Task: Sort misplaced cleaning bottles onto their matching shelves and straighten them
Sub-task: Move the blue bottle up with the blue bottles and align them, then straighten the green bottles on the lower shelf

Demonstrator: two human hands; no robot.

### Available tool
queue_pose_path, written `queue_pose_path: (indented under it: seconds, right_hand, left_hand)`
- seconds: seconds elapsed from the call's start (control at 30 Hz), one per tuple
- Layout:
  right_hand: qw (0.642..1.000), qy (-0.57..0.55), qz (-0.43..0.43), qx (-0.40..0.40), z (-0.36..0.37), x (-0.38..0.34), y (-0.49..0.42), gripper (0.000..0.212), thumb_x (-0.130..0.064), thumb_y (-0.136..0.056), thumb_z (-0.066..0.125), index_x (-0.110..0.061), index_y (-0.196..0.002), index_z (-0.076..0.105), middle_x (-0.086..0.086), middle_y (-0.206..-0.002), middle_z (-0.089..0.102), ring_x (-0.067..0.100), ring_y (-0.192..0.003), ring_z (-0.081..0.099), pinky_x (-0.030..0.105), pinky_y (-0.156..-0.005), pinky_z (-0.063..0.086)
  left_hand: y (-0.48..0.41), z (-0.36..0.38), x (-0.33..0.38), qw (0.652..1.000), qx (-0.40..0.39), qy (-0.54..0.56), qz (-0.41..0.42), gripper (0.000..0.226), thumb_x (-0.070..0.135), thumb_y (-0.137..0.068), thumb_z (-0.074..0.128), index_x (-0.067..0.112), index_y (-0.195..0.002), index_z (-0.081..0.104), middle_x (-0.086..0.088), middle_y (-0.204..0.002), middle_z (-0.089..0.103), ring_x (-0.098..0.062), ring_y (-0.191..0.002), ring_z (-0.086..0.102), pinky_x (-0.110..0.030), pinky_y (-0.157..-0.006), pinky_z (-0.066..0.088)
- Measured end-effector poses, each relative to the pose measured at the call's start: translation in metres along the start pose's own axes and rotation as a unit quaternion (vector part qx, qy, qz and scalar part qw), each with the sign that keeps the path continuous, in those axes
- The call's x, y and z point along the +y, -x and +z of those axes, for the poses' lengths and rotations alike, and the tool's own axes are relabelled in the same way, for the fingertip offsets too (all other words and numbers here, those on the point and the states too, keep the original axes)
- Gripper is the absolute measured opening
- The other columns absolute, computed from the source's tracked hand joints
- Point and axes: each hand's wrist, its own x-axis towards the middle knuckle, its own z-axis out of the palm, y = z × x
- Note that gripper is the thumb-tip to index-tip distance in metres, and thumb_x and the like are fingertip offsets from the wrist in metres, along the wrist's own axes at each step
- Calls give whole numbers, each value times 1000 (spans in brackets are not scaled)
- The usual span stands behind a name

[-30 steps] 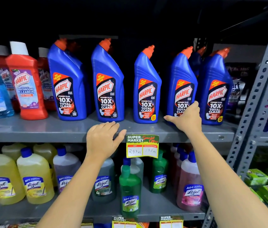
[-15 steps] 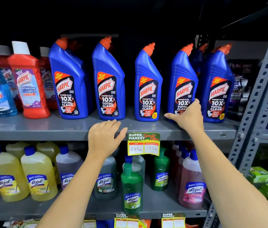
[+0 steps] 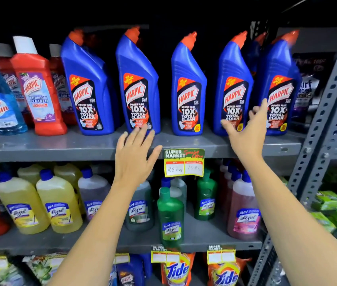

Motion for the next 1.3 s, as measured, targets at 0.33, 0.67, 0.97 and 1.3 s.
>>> queue_pose_path:
  seconds: [0.33,0.67,0.97,1.3]
  right_hand:
    - [998,-58,5,-32,20,88,209,27,-4,-84,55,-20,-107,56,0,-102,54,4,-88,57,26,-72,47]
    - [917,62,242,-311,75,145,275,108,-50,-59,85,-21,-146,28,-4,-134,44,14,-128,47,35,-105,42]
    - [931,141,253,-223,106,141,288,95,-52,-61,84,-22,-136,33,-5,-131,52,20,-118,58,36,-87,52]
    - [925,188,270,-190,59,173,258,83,-52,-60,84,-25,-122,35,-3,-120,61,24,-102,65,38,-79,53]
  left_hand:
    - [242,35,35,969,-203,105,-92,45,36,-102,34,10,-134,52,-16,-146,38,-35,-128,45,-47,-103,36]
    - [304,87,6,914,-397,33,-81,71,52,-103,14,9,-105,71,-14,-110,67,-33,-102,65,-44,-96,41]
    - [312,100,12,901,-410,46,-136,70,48,-104,12,12,-115,71,-15,-113,68,-36,-105,64,-49,-99,40]
    - [313,97,16,900,-372,118,-193,63,52,-103,21,13,-120,67,-13,-124,63,-32,-116,53,-43,-105,31]
